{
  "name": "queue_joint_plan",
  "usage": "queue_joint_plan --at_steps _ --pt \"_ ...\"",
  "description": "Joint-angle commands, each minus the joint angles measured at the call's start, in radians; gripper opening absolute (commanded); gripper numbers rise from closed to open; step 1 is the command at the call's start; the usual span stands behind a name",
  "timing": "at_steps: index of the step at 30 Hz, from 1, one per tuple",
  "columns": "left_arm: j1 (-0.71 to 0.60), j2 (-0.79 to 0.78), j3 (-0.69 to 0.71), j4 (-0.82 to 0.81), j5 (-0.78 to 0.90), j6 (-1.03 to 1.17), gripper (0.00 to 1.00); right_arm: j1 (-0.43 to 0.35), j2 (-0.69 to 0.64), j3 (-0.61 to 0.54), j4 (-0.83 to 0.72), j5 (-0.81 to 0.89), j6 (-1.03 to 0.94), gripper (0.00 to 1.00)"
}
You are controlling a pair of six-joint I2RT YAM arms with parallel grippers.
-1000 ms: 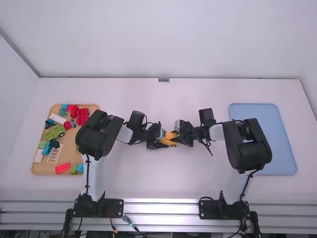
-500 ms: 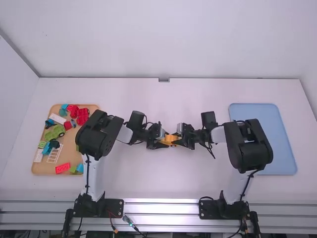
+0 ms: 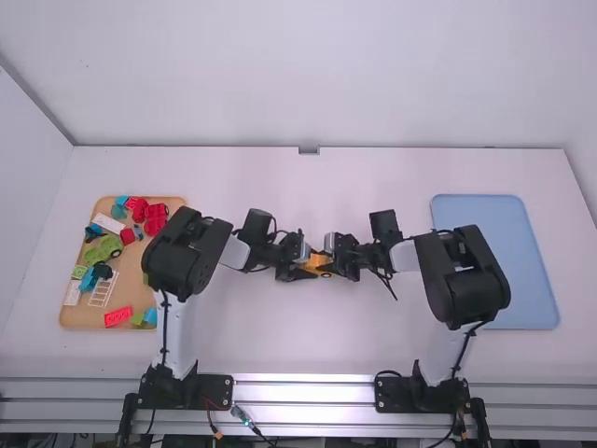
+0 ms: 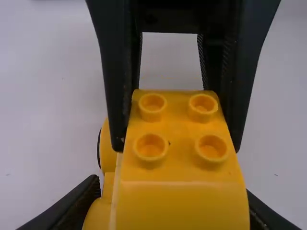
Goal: Assemble lego blocks to make yellow taxi
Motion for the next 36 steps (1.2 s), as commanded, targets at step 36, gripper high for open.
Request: queue_joint_plan --at_steps 36 --pt "-0.009 0.010 -0.014 -0.035 -0.039 0.019 0.25 0.018 0.120 0.074 -0.188 0.238 -0.032 0.00"
